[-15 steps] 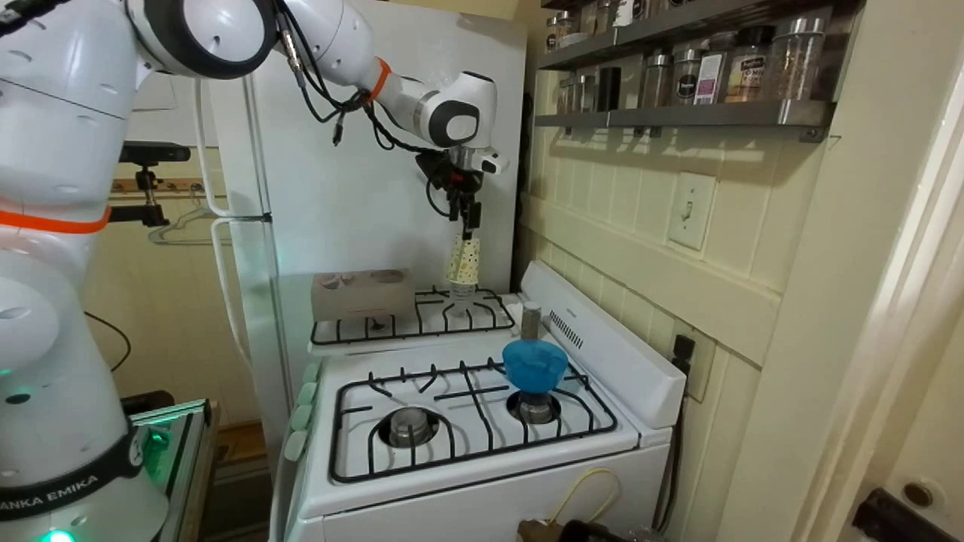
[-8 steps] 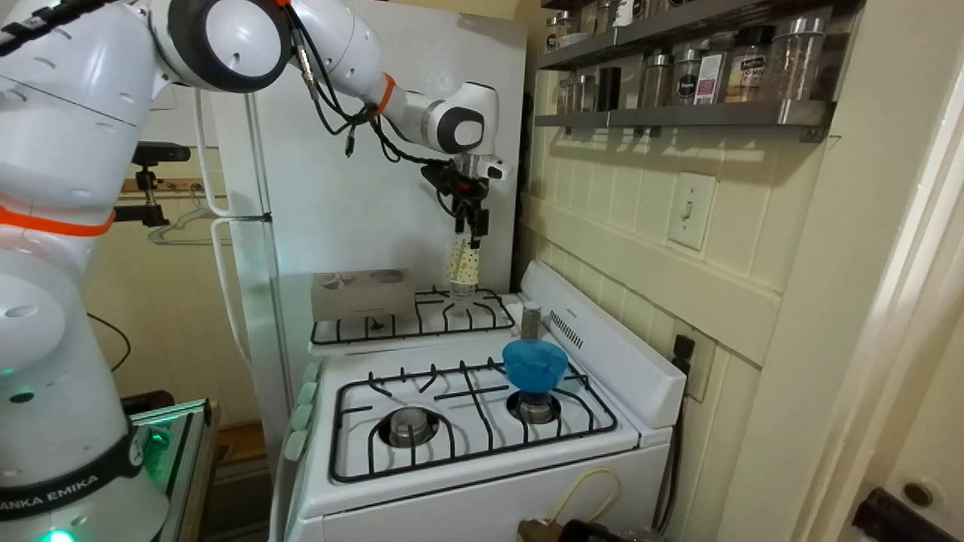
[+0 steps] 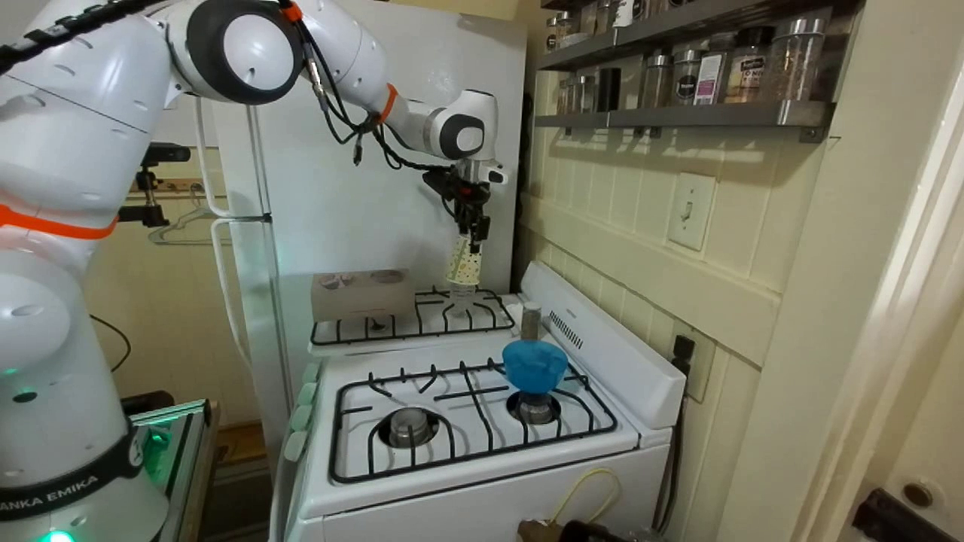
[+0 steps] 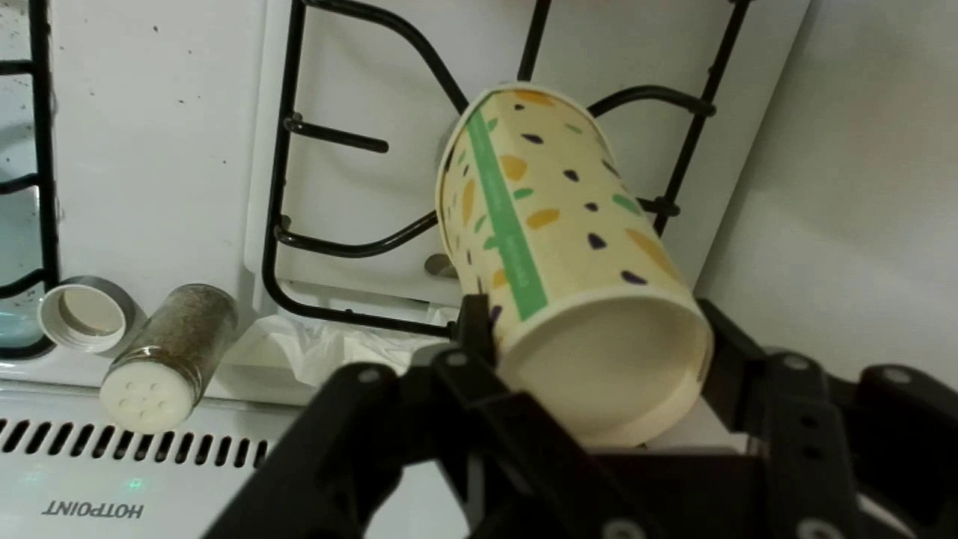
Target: Move the bowl and cup to the right side of the stove
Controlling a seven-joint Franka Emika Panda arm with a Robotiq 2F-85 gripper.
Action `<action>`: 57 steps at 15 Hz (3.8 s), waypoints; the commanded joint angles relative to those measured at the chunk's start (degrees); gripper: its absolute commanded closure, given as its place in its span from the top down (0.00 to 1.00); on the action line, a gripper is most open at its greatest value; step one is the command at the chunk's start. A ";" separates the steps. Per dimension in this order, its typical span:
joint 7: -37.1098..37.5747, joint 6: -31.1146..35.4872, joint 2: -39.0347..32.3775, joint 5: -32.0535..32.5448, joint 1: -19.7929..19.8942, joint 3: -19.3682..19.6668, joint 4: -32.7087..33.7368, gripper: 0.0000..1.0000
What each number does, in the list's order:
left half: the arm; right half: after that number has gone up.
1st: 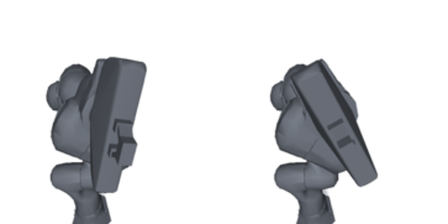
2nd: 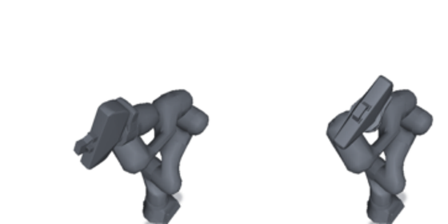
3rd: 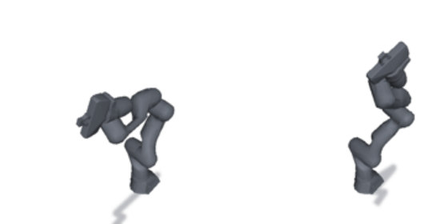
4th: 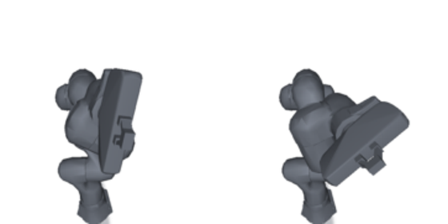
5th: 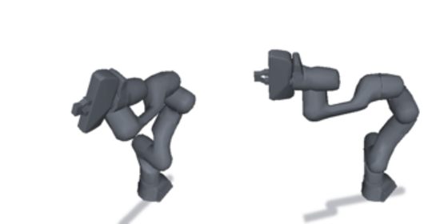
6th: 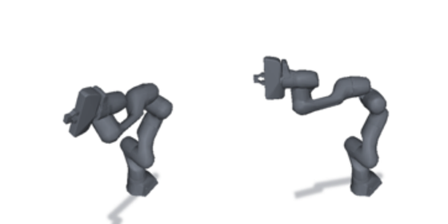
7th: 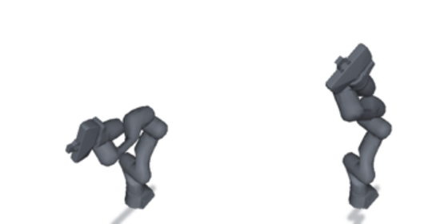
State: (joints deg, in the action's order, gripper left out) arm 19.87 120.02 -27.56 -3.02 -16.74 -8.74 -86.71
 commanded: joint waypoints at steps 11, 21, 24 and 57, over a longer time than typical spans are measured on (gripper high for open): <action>10.69 0.19 16.52 6.30 -1.15 2.12 -6.73 0.38; 32.30 38.78 29.43 13.11 5.58 5.44 -35.84 0.38; 25.16 53.05 25.80 2.44 4.92 1.69 -37.29 0.38; 50.16 48.15 41.88 19.09 38.99 -7.20 -60.31 0.38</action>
State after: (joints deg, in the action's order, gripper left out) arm 71.85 168.32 21.49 16.79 22.47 -17.07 -151.31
